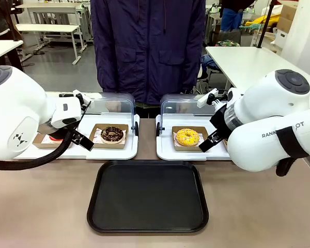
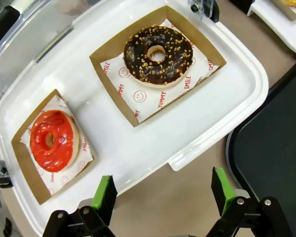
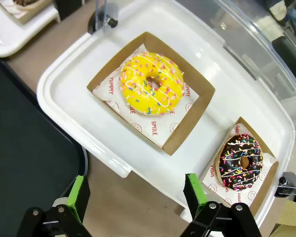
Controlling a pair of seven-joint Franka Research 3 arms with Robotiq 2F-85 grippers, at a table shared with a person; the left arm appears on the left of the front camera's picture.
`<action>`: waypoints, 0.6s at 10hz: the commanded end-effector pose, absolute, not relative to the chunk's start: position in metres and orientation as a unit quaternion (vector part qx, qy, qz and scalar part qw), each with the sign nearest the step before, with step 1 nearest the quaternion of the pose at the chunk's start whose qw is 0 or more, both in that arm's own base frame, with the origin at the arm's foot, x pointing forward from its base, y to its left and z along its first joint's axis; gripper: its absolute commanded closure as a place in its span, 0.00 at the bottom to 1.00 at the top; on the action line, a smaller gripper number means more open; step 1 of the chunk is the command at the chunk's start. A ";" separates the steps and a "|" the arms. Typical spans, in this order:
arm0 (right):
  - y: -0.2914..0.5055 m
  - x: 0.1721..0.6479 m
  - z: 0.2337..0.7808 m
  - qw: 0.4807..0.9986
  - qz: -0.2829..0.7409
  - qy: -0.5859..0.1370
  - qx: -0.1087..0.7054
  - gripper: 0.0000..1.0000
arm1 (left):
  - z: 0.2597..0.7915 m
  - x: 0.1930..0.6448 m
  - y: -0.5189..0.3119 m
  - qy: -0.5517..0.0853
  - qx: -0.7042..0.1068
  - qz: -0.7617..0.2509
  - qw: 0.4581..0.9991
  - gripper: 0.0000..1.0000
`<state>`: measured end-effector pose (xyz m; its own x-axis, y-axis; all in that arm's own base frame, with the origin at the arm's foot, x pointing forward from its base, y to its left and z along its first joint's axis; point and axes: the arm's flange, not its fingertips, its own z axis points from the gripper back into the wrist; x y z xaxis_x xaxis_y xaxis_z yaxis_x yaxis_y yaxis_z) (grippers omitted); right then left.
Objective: Move the third donut from the left to the tray.
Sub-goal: Pick up the Paper togo box containing the Donut indicated by the person and place it on the Handle tray.
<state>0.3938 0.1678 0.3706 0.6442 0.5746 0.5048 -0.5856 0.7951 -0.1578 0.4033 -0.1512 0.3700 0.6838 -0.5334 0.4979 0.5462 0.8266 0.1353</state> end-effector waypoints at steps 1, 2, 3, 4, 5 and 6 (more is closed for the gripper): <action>0.168 0.394 0.371 0.907 0.320 -0.275 0.010 0.00 | 0.370 0.403 -0.151 -0.268 -0.012 -0.294 0.917 0.00; 0.159 0.403 0.402 0.905 0.311 -0.290 0.027 0.00 | 0.398 0.415 -0.149 -0.270 -0.036 -0.307 0.912 0.00; 0.151 0.409 0.425 0.905 0.309 -0.290 0.043 0.00 | 0.418 0.424 -0.144 -0.265 -0.053 -0.308 0.912 0.00; 0.131 0.414 0.459 0.903 0.304 -0.293 0.080 0.00 | 0.448 0.438 -0.134 -0.256 -0.075 -0.322 0.908 0.00; 0.110 0.417 0.484 0.900 0.307 -0.291 0.107 0.00 | 0.472 0.448 -0.119 -0.250 -0.100 -0.335 0.903 0.00; 0.084 0.417 0.504 0.893 0.317 -0.290 0.133 0.00 | 0.491 0.458 -0.097 -0.238 -0.133 -0.354 0.894 0.00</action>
